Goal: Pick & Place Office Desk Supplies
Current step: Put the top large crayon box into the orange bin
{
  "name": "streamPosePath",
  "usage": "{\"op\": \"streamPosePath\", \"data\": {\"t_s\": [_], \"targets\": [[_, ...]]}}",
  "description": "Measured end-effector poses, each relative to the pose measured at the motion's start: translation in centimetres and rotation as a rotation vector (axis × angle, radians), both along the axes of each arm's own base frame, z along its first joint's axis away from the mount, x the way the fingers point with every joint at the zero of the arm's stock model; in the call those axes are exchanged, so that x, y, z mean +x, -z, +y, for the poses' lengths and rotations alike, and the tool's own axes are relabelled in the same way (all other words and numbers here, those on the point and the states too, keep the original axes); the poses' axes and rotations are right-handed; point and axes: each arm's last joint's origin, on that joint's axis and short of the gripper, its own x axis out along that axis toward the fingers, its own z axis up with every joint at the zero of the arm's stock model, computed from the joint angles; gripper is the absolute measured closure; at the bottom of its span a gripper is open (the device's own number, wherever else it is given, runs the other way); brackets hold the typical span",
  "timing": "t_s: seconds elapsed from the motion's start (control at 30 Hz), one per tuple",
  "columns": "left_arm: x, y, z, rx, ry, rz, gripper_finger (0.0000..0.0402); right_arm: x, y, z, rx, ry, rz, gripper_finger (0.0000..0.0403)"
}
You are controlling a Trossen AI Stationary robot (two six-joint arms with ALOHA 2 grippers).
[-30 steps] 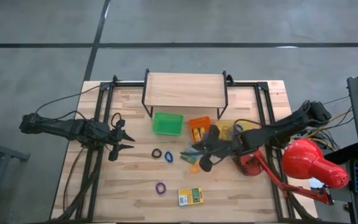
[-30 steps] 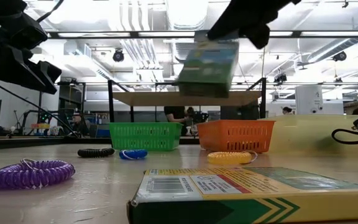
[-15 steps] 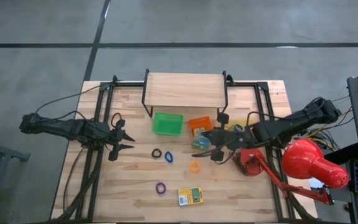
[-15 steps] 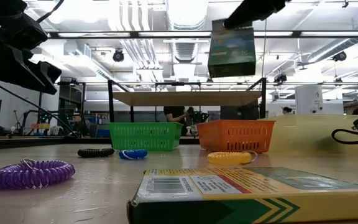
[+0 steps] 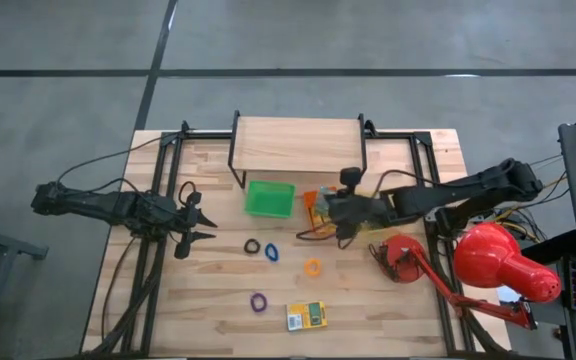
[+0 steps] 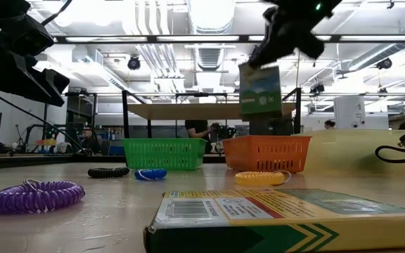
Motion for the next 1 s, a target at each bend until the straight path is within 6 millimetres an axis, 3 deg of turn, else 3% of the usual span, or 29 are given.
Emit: {"op": "streamPosePath", "data": {"t_s": [0.27, 0.5, 1.0], "targets": [[0.0, 0.0, 0.0, 0.000, 0.000, 0.000, 0.0259, 1.4, 2.6, -2.5, -0.073, 0.032, 0.159, 0.0394], [0.0, 0.0, 0.0, 0.000, 0.000, 0.000, 0.0259, 2.2, 4.1, -3.5, -0.073, 0.034, 0.225, 0.0394], [0.0, 0.0, 0.0, 0.000, 0.000, 0.000, 0.0259, 3.0, 4.3, -3.6, -0.112, -0.020, 0.211, 0.0394]]}}
